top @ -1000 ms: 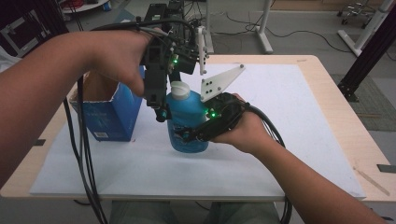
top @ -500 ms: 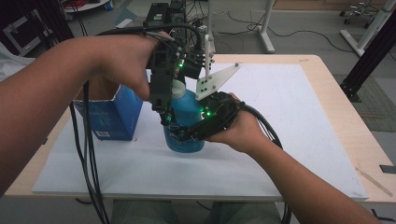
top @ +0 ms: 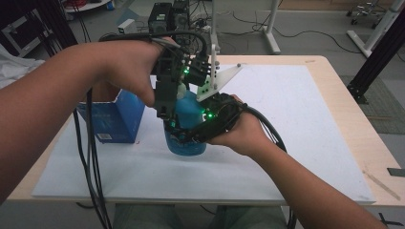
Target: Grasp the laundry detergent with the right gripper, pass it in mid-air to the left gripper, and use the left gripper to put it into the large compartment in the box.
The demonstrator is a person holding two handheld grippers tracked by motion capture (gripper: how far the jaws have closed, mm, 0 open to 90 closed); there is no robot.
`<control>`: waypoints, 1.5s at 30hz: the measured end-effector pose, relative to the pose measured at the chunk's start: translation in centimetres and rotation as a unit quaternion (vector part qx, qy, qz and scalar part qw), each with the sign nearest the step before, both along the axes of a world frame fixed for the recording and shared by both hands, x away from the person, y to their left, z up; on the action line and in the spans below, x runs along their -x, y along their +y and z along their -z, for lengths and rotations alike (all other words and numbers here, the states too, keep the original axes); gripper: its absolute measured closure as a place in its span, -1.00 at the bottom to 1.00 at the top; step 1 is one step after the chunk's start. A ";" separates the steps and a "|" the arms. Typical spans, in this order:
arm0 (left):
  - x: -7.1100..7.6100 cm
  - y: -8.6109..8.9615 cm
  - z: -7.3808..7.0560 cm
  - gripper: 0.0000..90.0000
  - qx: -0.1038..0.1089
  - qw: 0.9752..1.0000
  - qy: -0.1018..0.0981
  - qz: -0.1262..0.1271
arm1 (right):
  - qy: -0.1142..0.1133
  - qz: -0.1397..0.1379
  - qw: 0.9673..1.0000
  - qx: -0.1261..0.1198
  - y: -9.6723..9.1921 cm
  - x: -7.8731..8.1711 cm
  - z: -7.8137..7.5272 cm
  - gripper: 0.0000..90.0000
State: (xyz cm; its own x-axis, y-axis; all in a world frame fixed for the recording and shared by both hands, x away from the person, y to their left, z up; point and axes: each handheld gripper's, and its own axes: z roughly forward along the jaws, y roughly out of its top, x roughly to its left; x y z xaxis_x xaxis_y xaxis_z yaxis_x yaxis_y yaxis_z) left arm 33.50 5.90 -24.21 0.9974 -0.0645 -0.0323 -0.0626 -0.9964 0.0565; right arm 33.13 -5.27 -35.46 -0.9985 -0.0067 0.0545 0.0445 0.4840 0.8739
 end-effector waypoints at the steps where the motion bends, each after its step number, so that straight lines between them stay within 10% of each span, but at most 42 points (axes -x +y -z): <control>1: 0.0 0.0 0.0 -0.96 -0.001 1.000 -0.001 0.000 | 0.001 0.000 1.000 0.001 0.0 0.0 0.0 0.04; 45: 0.2 -0.3 0.4 -0.47 -0.012 1.000 -0.008 0.003 | 0.005 0.005 1.000 0.004 0.4 0.1 0.1 0.04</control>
State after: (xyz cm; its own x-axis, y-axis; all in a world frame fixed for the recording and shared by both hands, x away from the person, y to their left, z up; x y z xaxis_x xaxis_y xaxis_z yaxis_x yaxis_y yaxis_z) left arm 33.29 5.58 -24.61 0.9975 -0.0690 -0.0169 -0.0685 -0.9971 0.0320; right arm 33.07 -4.85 -35.56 -0.9979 0.0040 0.0642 0.0579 0.4897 0.8700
